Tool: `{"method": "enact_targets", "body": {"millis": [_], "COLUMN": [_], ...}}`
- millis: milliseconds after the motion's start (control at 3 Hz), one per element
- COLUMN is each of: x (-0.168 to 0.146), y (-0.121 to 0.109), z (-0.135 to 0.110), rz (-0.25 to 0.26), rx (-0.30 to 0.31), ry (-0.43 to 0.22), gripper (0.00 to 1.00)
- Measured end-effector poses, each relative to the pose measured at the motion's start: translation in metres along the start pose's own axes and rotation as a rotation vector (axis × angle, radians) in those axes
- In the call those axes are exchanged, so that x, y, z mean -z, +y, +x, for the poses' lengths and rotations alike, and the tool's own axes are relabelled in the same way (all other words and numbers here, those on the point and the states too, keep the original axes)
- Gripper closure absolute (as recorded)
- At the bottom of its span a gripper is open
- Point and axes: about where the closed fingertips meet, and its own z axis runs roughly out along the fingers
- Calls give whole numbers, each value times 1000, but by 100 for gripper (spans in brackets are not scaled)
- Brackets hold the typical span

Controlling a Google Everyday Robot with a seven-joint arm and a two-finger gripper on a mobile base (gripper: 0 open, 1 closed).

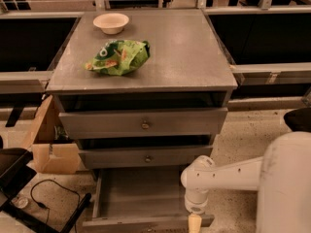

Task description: Open bottom drawer

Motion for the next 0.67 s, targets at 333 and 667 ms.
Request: {"method": "enact_targets", "body": {"millis": [333, 667], "x": [57, 108], "y": [41, 84], "z": [15, 33], "rz": [48, 109], "rx": [-11, -82], "ry": [65, 95], "gripper": [0, 0]}}
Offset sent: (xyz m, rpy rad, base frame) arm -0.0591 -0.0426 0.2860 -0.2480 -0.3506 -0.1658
